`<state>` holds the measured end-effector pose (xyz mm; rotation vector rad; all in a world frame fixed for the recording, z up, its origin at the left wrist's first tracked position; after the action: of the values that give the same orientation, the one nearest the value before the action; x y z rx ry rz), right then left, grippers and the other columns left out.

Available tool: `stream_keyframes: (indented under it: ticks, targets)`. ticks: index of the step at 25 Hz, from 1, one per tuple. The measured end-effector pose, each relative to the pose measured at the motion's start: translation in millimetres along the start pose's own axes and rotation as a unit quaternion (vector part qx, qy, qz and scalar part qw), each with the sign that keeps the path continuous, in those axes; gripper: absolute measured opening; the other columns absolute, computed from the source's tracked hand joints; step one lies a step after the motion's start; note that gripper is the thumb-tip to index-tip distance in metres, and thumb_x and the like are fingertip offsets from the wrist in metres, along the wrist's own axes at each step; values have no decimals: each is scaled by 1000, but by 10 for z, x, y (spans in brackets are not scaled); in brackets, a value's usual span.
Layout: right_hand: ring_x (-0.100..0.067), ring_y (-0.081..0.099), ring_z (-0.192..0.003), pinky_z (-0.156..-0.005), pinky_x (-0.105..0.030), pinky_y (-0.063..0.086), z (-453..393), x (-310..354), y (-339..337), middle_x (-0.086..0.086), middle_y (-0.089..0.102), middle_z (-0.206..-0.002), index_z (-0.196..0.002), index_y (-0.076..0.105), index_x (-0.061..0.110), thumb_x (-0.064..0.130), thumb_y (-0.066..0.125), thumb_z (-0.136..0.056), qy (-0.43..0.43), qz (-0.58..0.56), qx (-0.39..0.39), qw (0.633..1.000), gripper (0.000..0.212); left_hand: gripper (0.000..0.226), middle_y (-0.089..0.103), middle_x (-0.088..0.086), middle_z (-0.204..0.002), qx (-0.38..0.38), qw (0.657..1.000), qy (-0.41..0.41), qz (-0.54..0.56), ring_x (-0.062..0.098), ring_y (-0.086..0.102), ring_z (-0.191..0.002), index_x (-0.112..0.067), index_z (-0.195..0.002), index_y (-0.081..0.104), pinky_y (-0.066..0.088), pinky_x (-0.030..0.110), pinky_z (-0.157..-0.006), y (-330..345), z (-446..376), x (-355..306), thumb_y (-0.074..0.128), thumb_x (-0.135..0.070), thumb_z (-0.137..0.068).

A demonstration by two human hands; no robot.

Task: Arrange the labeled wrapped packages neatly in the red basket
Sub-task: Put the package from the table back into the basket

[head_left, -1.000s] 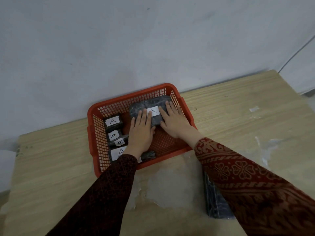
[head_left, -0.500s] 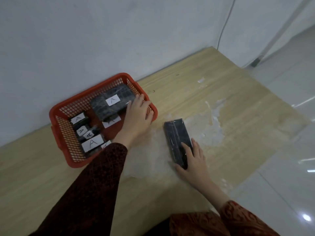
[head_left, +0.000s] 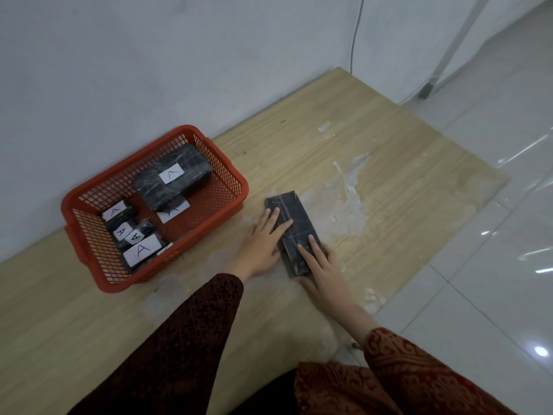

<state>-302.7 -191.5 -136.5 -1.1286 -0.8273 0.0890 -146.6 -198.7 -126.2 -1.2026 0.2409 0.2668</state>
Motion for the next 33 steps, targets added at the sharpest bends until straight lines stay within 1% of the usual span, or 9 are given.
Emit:
stream_keyframes:
  ticks: [4, 7, 9, 14, 18, 20, 23, 28, 33]
  targets:
    - [-23, 40, -132, -108, -34, 38, 4, -2, -493, 1, 44, -146, -134, 51, 22, 26, 55, -93, -9, -158, -96, 983, 41, 65, -3, 5, -165, -84, 988, 3, 131, 31, -4, -152, -33, -149, 28, 14, 51, -120, -238, -161, -63, 59, -22, -94]
    - [-13, 63, -105, -86, -25, 53, -96, -44, -937, 7, 67, -114, -115, 63, 28, 21, 50, -96, 10, -362, -144, 921, 25, 66, 15, 7, -163, -135, 969, -21, 207, 31, 6, -151, -31, -145, 36, 16, 54, -120, -560, -301, -58, 67, -26, -87]
    - [-14, 67, -97, -72, -27, 58, -177, -141, -1148, 10, 70, -103, -106, 66, 34, 31, 46, -96, 43, -445, -139, 884, 23, 67, 27, 5, -159, -185, 957, -1, 225, 26, 19, -148, -29, -142, 41, 20, 45, -120, -818, -316, -42, 71, -34, -83]
    - [-22, 67, -93, -49, -24, 54, -523, -162, -1259, -1, 68, -110, -104, 66, 40, 44, 35, -99, 100, -552, -73, 825, 32, 50, 60, -1, -124, -324, 840, -88, 427, 14, 59, -112, -22, -127, 57, 50, 20, -92, -1219, -37, 275, 75, -27, -80]
    - [-27, 75, -73, -42, -24, 52, -996, 214, -1118, -5, 78, -90, -103, 66, 30, 48, 26, -100, 104, -514, -30, 851, 44, 37, 61, -17, -100, -429, 774, -173, 432, -6, 56, -90, -20, -116, 61, 44, 0, -69, -1368, 394, 639, 73, -28, -82]
    - [-21, 73, -83, -58, -27, 55, -1277, 491, -1080, -1, 76, -93, -100, 67, 30, 51, 29, -97, 97, -481, -32, 871, 44, 36, 60, -15, -105, -470, 748, -208, 420, -6, 55, -93, -21, -117, 60, 43, 3, -74, -1422, 597, 837, 72, -29, -83]
    - [-24, 63, -100, -77, -32, 50, -1719, 966, -1033, -7, 67, -107, -112, 62, 16, 38, 54, -91, 11, -320, -25, 947, 31, 36, 58, -10, -113, -505, 704, -292, 405, 7, 53, -105, -22, -118, 58, 42, 21, -87, -1338, 871, 1236, 70, -31, -85]
    - [-24, 53, -109, -91, -37, 49, -2036, 1662, -900, -11, 51, -126, -133, 41, 16, 10, 62, -85, -146, -166, -32, 975, 53, 36, 62, 10, -125, -442, 683, -359, 458, 23, 58, -119, -8, -122, 57, 45, 26, -92, -841, 990, 1735, 68, -14, -88]
    - [-30, 46, -118, -91, -38, 50, -2077, 1816, -526, -15, 42, -137, -136, 38, 12, -2, 53, -86, -228, -46, -29, 972, 54, 38, 62, 14, -122, -410, 673, -417, 452, 24, 60, -109, -6, -119, 56, 53, 39, -93, -707, 984, 1958, 70, -17, -86]
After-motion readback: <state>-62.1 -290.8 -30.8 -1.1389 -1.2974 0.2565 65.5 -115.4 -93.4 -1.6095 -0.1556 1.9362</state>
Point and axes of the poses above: each hand's wrist, its own z-axis away from the middle knuckle, its own y-axis out of the palm, x = y × z, the point moved 6 cm from there along -z, towards the middle knuckle
